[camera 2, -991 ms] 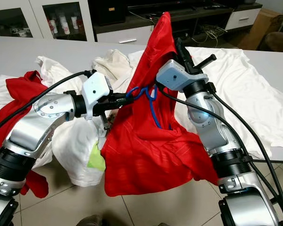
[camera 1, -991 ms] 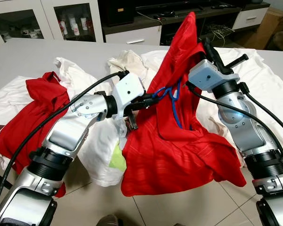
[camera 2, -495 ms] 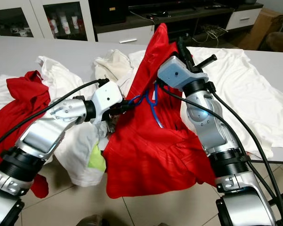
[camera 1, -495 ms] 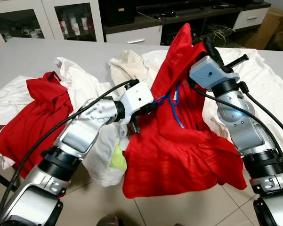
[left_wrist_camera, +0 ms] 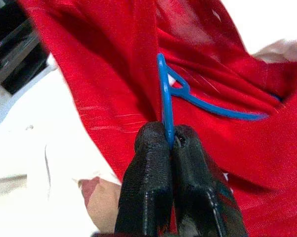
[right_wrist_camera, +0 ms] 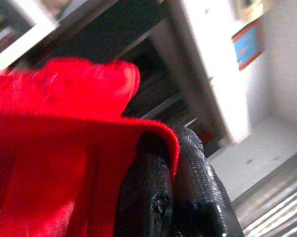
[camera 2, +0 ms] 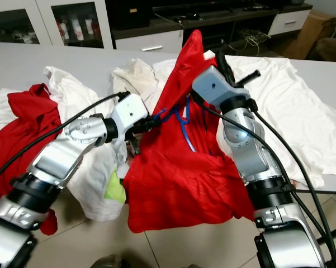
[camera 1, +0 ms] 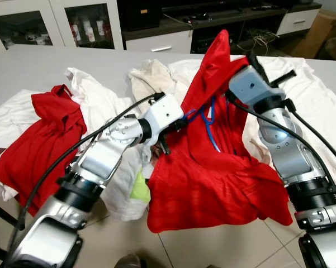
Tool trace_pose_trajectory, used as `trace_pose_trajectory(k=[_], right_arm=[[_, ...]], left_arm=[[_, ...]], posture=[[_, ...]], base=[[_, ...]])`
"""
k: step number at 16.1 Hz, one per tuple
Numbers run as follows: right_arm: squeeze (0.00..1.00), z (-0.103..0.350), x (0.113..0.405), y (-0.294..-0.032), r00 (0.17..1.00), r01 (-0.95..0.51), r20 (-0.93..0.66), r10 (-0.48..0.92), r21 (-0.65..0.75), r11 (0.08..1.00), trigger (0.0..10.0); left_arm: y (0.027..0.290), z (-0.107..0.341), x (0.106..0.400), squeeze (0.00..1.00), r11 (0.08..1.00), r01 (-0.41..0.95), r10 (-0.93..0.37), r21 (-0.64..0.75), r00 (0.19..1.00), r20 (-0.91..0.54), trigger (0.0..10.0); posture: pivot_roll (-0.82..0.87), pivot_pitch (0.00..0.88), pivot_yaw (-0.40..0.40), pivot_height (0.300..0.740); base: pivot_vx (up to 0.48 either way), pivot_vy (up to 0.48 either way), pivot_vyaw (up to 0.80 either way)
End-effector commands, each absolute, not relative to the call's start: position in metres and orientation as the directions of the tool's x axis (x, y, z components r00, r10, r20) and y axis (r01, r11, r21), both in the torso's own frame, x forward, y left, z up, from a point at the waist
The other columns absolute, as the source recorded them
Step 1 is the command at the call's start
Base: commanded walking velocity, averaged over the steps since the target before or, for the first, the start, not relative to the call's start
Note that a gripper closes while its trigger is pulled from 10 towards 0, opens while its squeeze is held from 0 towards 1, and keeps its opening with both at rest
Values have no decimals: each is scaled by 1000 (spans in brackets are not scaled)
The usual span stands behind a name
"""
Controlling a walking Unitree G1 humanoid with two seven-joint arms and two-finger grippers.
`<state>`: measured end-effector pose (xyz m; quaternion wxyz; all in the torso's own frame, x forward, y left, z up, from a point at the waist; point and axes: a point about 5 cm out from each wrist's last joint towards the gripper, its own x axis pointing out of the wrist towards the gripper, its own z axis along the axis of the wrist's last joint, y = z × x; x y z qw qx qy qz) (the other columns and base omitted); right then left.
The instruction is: Hang hanger
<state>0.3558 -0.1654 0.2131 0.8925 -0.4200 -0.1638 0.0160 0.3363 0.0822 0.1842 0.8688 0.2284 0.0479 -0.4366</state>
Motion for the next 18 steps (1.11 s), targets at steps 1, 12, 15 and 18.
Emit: trace_pose_trajectory(k=[1,12,15,18], right_arm=[[0,215,356,-166,948,79,261,180,-746,661,10000],[0,205,327,-140,864,-256,129,486,-719,646,10000],[0,213,324,-147,842,-269,135,522,-734,624,10000],[0,229,327,-166,830,-249,122,544,-792,558,10000]], left_arm=[[89,190,345,0,582,747,-705,323,660,-257,10000],[106,210,370,0,733,636,-627,241,769,-122,10000],[115,208,369,0,652,690,-670,316,718,-185,10000],[127,209,366,0,470,744,-717,474,635,-286,10000]], posture=[[81,0,7,740],[71,0,-2,740],[71,0,-6,740],[72,0,-11,740]], base=[[0,0,0],[0,0,0],[0,0,0],[0,0,0]])
